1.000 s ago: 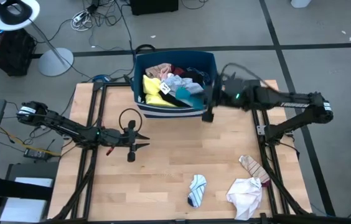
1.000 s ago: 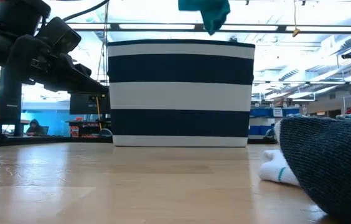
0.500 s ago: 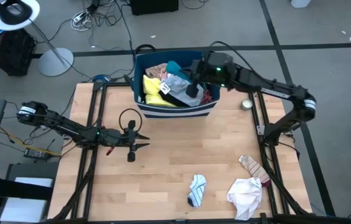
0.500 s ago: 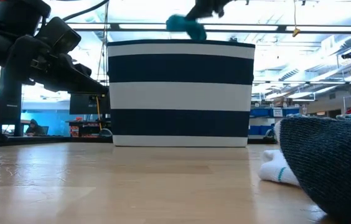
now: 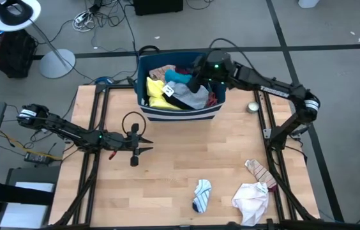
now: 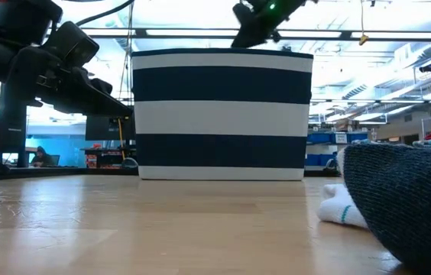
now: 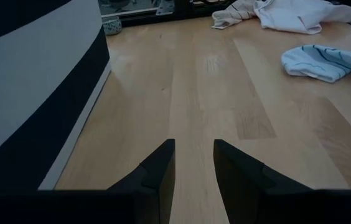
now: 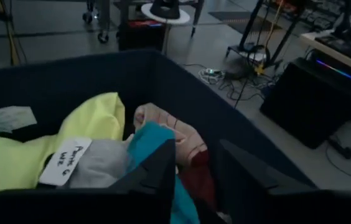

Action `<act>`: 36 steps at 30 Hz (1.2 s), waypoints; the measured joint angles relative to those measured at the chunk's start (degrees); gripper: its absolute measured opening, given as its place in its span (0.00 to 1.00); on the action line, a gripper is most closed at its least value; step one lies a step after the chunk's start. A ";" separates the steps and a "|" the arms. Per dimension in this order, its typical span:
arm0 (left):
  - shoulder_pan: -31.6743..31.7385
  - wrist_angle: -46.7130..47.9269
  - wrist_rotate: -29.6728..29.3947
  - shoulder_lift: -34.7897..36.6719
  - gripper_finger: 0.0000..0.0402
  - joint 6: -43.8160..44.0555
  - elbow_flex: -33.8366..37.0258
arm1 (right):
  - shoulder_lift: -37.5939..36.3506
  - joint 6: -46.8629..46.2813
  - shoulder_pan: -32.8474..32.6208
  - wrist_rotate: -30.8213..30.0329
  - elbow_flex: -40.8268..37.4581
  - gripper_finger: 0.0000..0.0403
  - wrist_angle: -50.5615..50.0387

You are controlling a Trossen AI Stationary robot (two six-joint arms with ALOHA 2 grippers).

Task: Sort clothes
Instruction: Put the blue sock into the blue laundry bin, then put the light brown patterned sock into the blue laundry bin

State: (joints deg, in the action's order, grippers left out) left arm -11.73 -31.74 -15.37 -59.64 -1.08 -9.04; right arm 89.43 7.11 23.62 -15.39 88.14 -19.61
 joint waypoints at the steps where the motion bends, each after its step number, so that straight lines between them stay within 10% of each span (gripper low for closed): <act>1: 0.00 0.02 0.00 0.00 0.29 0.00 0.00 | -0.98 0.00 0.10 -0.09 0.01 0.29 -0.75; 17: 0.00 0.00 0.00 0.00 0.29 0.02 -0.03 | -21.57 -14.69 -3.31 1.14 -0.20 0.48 -38.49; 36: 0.00 -0.10 0.00 0.00 0.29 0.26 -0.04 | -36.90 -66.19 -38.09 -0.84 -28.26 0.48 -54.48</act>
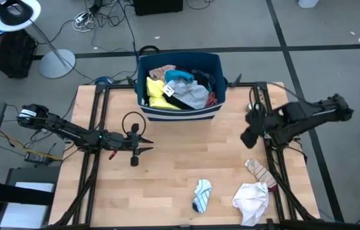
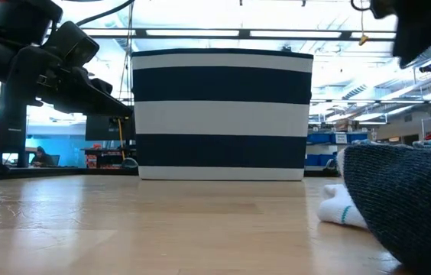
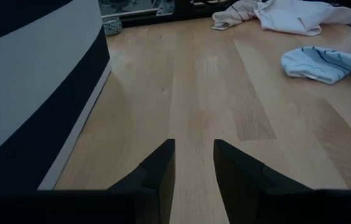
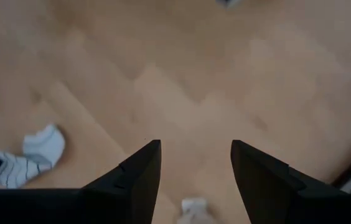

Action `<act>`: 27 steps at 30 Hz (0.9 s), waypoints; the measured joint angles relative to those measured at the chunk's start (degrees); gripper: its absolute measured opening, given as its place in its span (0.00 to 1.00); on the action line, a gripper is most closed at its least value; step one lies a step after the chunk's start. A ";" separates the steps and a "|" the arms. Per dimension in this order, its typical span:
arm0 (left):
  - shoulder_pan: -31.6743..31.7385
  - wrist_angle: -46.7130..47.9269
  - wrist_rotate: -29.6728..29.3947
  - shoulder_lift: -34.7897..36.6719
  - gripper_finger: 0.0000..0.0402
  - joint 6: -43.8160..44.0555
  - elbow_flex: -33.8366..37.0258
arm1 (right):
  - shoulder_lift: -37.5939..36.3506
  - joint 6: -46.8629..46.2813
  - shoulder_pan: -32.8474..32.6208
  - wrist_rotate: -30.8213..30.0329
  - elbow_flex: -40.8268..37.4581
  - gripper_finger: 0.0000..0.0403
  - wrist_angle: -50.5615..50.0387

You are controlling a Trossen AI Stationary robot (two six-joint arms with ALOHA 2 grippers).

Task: Sort clothes
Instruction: Put the light brown patterned sock into the blue laundry bin

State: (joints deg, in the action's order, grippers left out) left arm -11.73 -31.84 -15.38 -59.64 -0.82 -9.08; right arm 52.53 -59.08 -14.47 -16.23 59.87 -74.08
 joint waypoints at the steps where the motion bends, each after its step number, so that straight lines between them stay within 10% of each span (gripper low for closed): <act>1: 0.00 0.00 0.00 0.00 0.29 0.01 0.00 | 0.23 -2.83 -1.94 0.16 -0.92 0.48 -0.09; 12: 0.00 -0.02 0.02 0.00 0.29 0.03 0.00 | 6.56 -31.97 -22.43 2.89 -5.25 0.48 -5.85; 27: 0.00 -0.02 0.00 0.00 0.29 0.17 0.00 | 18.54 -49.25 -37.03 7.98 -5.26 0.48 -6.59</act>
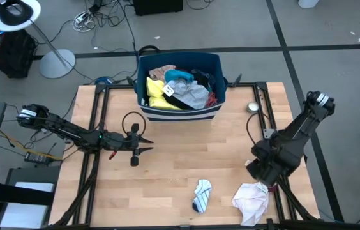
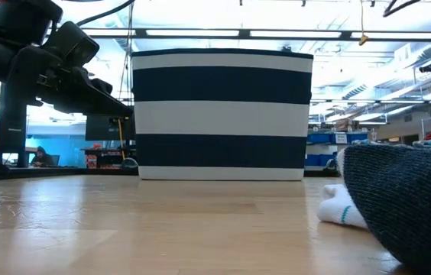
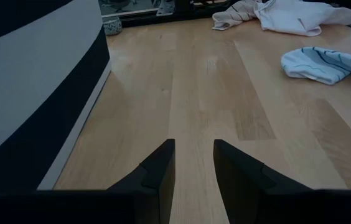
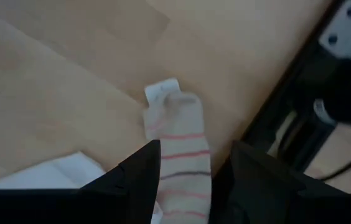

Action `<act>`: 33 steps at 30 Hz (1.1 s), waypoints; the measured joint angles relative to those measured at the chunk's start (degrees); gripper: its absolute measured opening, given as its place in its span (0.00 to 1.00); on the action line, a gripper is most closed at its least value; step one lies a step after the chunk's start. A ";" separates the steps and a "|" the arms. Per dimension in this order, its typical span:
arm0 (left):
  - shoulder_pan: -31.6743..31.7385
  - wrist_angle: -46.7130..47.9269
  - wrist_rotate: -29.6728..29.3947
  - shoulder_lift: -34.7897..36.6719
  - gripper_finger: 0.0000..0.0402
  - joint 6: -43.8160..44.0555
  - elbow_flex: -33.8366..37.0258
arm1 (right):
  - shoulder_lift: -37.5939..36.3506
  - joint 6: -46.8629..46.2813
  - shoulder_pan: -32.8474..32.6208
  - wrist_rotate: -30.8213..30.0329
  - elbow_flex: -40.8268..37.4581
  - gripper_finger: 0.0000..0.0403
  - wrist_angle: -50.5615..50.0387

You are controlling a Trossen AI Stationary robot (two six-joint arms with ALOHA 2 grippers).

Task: Sort clothes
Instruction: Put the light brown patterned sock into the blue laundry bin

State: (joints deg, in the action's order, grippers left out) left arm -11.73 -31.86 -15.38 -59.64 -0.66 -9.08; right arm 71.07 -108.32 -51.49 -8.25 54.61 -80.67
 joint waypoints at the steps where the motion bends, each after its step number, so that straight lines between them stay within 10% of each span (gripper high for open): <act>1: 0.00 0.00 0.01 0.00 0.29 -0.01 0.00 | 0.51 -1.39 -0.72 0.56 0.00 0.48 0.13; 22: 0.00 0.01 0.02 0.00 0.29 1.11 0.00 | 0.98 -10.63 -4.76 5.46 -22.62 0.47 30.56; 29: 0.00 0.04 0.01 0.00 0.29 1.12 0.00 | -0.05 -6.49 -4.71 5.50 -21.37 0.07 31.17; 33: 0.00 0.04 0.02 0.00 0.29 1.13 0.00 | -2.86 -6.06 -4.71 5.50 -15.82 0.04 23.08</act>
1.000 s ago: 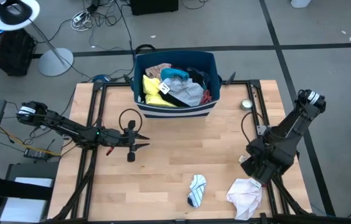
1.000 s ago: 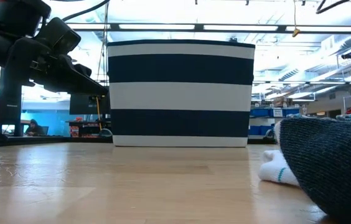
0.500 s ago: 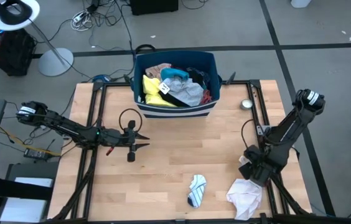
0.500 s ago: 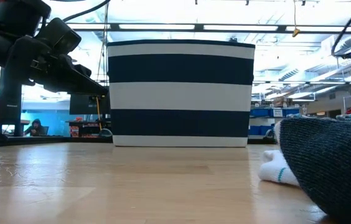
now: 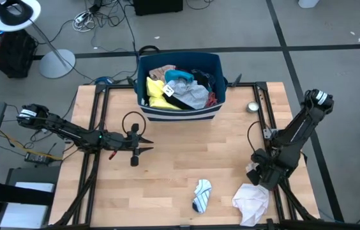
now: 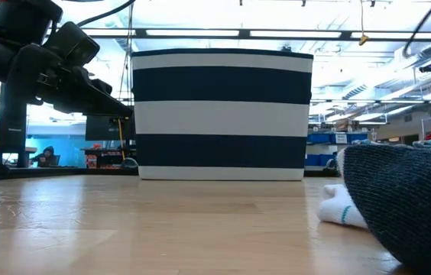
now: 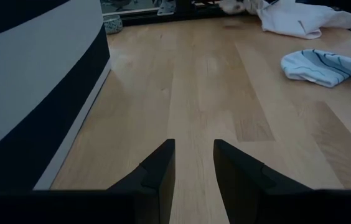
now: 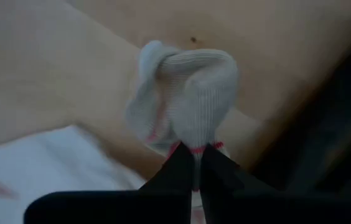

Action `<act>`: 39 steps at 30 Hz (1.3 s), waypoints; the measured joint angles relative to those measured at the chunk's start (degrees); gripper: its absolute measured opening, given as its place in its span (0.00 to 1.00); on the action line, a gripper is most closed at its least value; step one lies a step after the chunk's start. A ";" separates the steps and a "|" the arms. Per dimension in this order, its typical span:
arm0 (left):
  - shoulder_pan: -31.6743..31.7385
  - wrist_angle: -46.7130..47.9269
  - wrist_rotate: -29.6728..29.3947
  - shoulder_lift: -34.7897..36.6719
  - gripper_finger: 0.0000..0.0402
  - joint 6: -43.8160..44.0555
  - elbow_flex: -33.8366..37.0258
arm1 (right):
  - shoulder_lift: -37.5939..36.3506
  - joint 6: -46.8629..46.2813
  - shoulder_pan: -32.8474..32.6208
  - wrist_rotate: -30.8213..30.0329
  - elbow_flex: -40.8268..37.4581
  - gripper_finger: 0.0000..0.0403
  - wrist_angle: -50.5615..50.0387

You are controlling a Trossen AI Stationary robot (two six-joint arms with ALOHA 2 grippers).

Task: Sort clothes
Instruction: Put the light brown patterned sock into the blue laundry bin

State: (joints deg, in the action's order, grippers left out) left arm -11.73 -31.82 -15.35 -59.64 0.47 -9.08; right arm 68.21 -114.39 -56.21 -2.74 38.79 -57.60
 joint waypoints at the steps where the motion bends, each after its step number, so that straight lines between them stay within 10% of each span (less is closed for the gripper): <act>1: 0.00 -0.01 0.00 0.00 0.29 0.00 0.00 | -0.64 0.00 0.00 0.00 1.74 0.03 -2.80; 12: 0.00 -0.06 0.00 0.00 0.29 0.00 0.00 | -0.88 -0.02 0.05 -5.01 20.72 0.01 -32.46; 25: -0.02 -2.90 1.95 0.00 0.29 -0.02 0.00 | -1.48 14.85 10.95 -20.12 24.14 0.01 -31.69; 39: 0.10 -2.57 2.11 3.03 0.29 -0.68 0.00 | -1.47 59.94 32.52 -31.12 34.97 0.01 -14.03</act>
State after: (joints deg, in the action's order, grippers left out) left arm -11.62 -34.39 -13.25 -56.61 -0.21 -9.08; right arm 66.74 -54.45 -23.69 -33.87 73.76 -71.63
